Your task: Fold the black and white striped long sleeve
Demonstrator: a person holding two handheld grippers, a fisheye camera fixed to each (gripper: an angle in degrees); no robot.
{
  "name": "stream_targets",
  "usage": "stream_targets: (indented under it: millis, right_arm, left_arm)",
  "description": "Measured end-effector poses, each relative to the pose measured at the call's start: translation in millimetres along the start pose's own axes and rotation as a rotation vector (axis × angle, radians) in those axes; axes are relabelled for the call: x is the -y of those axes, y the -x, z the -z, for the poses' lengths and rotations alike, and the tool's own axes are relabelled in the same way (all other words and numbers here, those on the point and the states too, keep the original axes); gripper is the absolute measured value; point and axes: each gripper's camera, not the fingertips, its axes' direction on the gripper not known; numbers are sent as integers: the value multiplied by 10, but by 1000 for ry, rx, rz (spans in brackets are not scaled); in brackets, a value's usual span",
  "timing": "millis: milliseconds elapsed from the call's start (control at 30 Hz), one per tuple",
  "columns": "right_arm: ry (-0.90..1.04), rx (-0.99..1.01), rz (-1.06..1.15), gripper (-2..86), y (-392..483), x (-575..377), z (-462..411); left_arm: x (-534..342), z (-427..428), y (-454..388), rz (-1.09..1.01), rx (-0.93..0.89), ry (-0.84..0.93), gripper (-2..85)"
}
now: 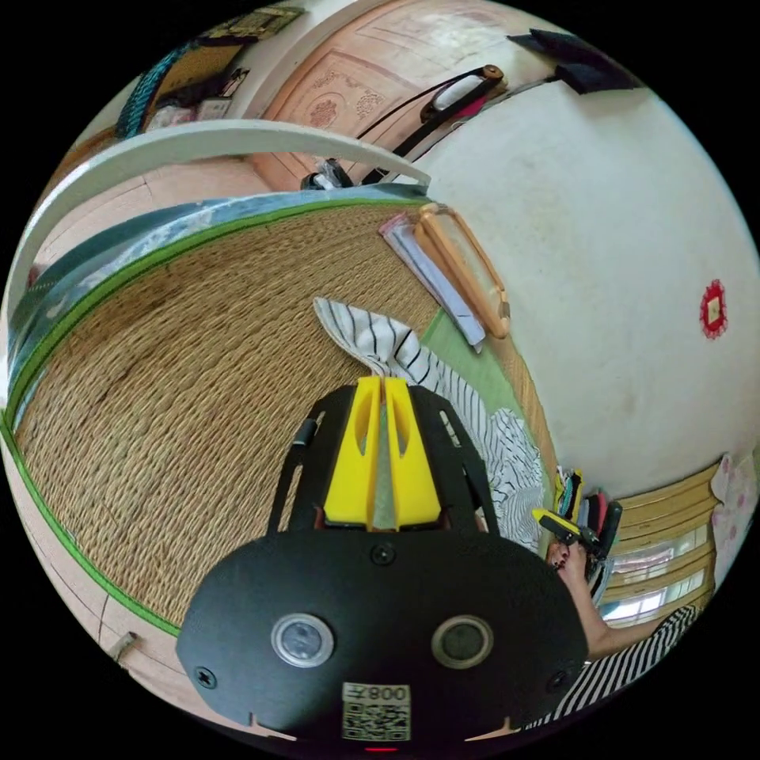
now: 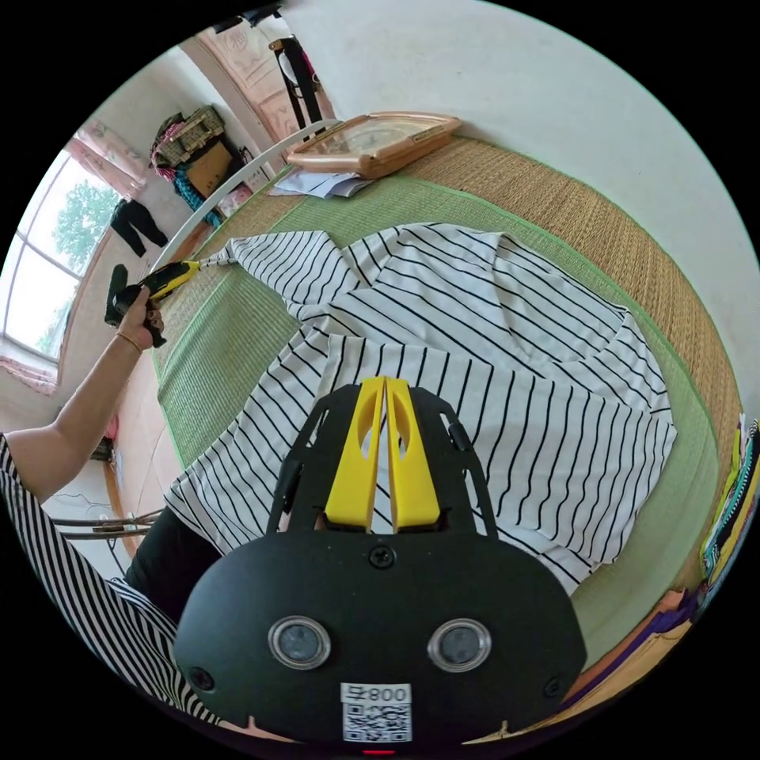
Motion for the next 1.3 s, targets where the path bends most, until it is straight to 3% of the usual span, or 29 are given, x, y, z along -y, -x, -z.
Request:
stream_targets:
  millis: [100,233,333,400,500,700,1300]
  right_arm:
    - [-38,41,-16,3,-142,-15,61]
    - [-100,124,-39,8,-367,-42,177]
    - [-170,211,-57,22,-601,-74,324]
    - [-229,280,-89,50,-850,-139,427]
    - [-268,405,-148,81,-1209,-309,353]
    - [-100,547,-261,98,-1753,-673,-532]
    - [-32,899,-440,106,-2435,-1095,-2040]
  left_arm:
    - [189,219,-272,-127,-97,-53,7]
    - [459,330,-936,-380,-225,2,7]
    - [530,235,-1646,-617,-338,148,6]
    - [381,-50,-2189,-782,-431,357,6]
    - [-110,-569,-2689,-934,-377,581,6]
    - [-1074,-1374,-2913,-962,-232,806,6]
    - [-1589,-1123,-3660,-962,-145,668,6]
